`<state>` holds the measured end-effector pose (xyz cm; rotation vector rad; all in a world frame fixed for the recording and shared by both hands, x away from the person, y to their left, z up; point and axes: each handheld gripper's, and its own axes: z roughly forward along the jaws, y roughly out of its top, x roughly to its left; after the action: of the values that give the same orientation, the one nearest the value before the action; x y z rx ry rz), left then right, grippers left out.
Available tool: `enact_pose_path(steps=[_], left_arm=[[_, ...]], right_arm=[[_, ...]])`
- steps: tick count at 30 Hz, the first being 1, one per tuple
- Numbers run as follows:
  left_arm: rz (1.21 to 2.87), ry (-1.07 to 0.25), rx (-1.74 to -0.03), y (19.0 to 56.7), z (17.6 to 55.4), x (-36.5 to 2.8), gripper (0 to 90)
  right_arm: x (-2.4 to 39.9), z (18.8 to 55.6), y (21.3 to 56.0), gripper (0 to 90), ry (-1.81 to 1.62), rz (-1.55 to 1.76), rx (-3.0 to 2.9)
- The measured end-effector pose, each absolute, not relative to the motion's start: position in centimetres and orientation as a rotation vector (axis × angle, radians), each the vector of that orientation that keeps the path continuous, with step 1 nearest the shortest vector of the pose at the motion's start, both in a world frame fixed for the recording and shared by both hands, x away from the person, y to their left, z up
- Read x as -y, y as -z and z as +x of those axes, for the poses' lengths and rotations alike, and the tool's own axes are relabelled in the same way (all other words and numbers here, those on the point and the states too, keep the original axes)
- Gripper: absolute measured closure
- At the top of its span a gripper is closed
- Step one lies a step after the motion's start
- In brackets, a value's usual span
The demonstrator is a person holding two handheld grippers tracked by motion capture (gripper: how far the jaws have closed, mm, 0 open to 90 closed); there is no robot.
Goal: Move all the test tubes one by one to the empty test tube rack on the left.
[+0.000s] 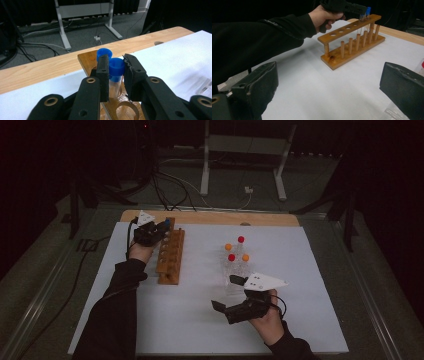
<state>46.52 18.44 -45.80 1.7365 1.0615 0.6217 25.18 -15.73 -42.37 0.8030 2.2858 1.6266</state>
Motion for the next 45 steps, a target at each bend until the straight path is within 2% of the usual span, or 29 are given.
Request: enact_pose_path(steps=[6, 10, 18, 24, 28, 33, 38, 45], left_arm=[[1.748, -0.617, -1.068, 45.6, 46.5, -18.5, 75.7], [1.752, -0.592, -1.067, 45.5, 46.5, -18.6, 69.0], [1.704, -0.554, -1.057, 44.2, 45.7, -19.3, 43.9], [1.685, -0.527, -1.017, 42.9, 44.3, -20.0, 32.9], [1.681, -0.485, -0.979, 41.8, 42.8, -20.3, 16.0], [1.696, -0.435, -0.912, 40.9, 40.6, -20.5, 3.2], [1.723, -0.408, -0.826, 40.8, 37.5, -20.4, 1.7], [1.735, -0.375, -0.749, 42.1, 33.6, -20.2, 1.7]], right_arm=[[15.7, 25.1, 42.3, 1.4, -1.630, 0.800, -2.285], [15.8, 25.2, 42.2, 1.3, -1.631, 0.804, -2.281], [16.6, 25.4, 41.1, 1.3, -1.644, 0.807, -2.227], [18.4, 25.7, 39.4, 1.3, -1.657, 0.824, -2.147], [20.0, 26.3, 38.4, 1.3, -1.674, 0.856, -2.106], [21.8, 27.3, 37.7, 1.3, -1.636, 0.907, -2.057], [22.9, 28.6, 38.2, 1.4, -1.538, 0.933, -2.000], [23.2, 30.1, 40.2, 14.9, -1.470, 1.014, -2.018]])
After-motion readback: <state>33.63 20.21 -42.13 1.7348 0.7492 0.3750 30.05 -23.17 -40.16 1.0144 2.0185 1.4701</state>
